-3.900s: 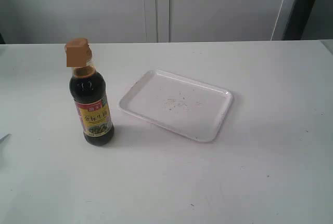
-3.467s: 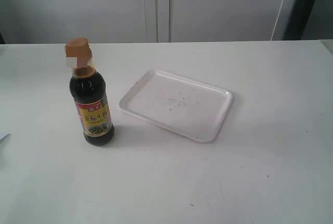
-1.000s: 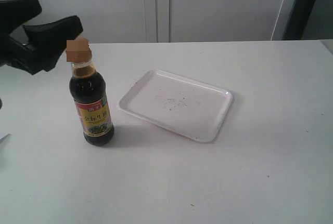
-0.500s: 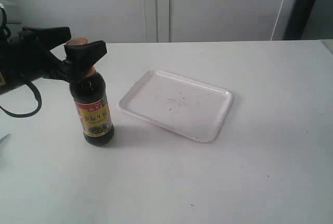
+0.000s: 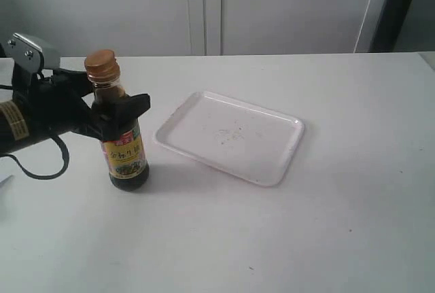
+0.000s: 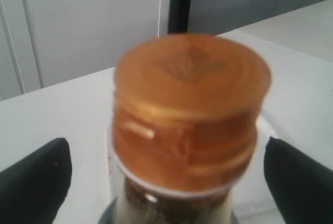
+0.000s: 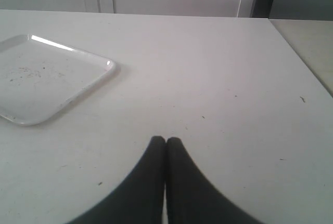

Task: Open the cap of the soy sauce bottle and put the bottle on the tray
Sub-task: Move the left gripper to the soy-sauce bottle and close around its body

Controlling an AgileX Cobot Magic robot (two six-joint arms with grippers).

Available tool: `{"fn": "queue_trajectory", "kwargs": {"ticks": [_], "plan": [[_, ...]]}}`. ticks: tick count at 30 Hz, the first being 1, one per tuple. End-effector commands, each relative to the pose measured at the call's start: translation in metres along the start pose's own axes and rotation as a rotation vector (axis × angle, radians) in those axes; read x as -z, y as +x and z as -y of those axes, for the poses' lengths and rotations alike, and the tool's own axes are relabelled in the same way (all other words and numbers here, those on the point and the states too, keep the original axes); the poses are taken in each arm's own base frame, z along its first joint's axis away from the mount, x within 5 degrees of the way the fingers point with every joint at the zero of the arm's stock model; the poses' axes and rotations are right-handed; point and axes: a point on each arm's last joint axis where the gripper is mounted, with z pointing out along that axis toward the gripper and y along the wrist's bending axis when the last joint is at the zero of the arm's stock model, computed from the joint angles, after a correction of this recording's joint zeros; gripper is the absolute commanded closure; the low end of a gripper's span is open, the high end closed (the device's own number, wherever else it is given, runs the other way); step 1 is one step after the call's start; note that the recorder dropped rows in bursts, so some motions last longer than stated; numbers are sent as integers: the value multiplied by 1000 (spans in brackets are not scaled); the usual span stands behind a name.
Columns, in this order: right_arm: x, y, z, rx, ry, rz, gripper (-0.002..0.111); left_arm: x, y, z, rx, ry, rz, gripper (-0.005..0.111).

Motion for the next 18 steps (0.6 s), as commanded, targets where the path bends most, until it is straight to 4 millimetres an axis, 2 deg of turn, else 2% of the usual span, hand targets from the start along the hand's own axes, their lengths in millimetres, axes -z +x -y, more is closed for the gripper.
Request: {"fn": "queue_trajectory", "kwargs": {"ticks": [1,18], "plan": [[0,1,0,1,4,5,108,-2,13,2,-5,17,-18,2],[0,1,0,1,4,5,108,-14,48,-8,1,-10,-39,2]]}}
